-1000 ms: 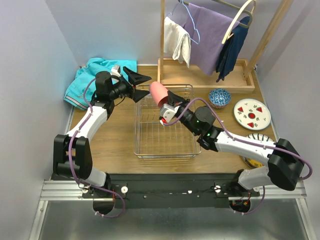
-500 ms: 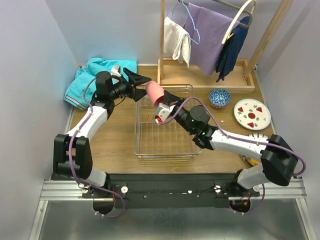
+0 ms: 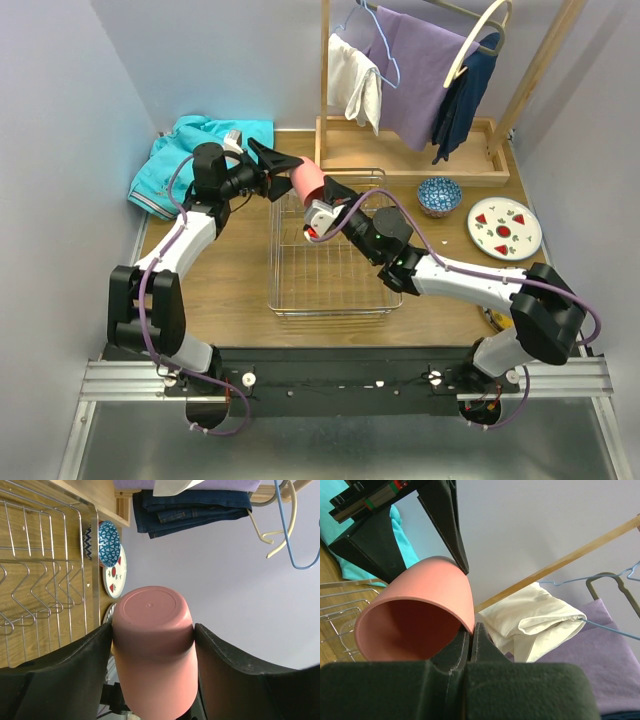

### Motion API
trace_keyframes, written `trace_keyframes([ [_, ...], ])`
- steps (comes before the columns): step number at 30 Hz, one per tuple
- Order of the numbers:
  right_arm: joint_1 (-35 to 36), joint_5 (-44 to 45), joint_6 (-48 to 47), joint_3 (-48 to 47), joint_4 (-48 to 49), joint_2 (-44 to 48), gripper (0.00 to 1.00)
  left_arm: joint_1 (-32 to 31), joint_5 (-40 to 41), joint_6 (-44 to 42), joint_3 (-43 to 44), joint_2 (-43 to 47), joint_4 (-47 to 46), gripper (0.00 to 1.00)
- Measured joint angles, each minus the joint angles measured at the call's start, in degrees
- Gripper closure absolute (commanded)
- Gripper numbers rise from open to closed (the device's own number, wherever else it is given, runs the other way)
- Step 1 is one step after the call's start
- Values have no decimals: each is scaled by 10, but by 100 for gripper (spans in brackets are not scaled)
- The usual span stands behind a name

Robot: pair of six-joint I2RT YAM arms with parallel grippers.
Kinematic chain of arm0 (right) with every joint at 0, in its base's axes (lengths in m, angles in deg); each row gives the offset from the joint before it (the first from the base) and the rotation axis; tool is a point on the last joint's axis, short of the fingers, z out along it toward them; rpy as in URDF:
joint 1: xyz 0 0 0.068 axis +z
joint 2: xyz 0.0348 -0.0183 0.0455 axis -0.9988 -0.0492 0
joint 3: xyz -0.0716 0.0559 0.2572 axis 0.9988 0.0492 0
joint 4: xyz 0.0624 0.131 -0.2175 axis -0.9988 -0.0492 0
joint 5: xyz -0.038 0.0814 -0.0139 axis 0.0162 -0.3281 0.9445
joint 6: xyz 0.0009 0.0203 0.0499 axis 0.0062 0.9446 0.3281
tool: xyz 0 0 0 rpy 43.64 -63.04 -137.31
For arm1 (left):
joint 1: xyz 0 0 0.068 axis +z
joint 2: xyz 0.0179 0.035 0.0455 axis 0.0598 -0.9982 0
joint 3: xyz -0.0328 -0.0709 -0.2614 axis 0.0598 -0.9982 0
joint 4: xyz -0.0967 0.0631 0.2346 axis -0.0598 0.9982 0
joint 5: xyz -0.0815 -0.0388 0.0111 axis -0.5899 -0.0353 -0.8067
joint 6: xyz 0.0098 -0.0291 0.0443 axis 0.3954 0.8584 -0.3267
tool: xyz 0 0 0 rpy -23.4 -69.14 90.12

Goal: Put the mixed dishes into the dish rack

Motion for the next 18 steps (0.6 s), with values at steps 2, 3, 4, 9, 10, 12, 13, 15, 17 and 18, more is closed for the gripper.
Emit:
trace_keyframes([
  [2, 0, 1, -1, 0, -2, 0, 82, 0, 0, -2, 0, -2, -5, 37],
  [3, 0, 1, -1, 0, -2, 0, 66, 0, 0, -3, 0, -2, -8, 39],
  [4, 0, 2, -1, 0, -4, 0, 42, 0, 0, -6, 0, -3, -10, 39],
  [9, 3, 17, 13, -16, -94, 17, 14, -3, 0, -48, 29, -17, -22, 46],
  [10, 4, 20, 28, -22, -132, 35, 10, -3, 0, -56, 35, -20, -25, 46],
  [12, 4, 23, 53, -31, -224, 83, 8, -3, 0, -83, 60, -32, -28, 47],
  [13, 4, 24, 67, -32, -263, 114, 6, -3, -1, -100, 77, -44, -32, 47],
  [15, 4, 45, 110, -32, -331, 185, 4, -3, -3, -135, 109, -62, -26, 48],
  [17, 4, 71, 139, -32, -364, 229, 4, -5, -2, -202, 150, -87, -1, 49],
  [18, 4, 90, 158, -32, -376, 240, 4, -7, 2, -234, 168, -95, 16, 49],
])
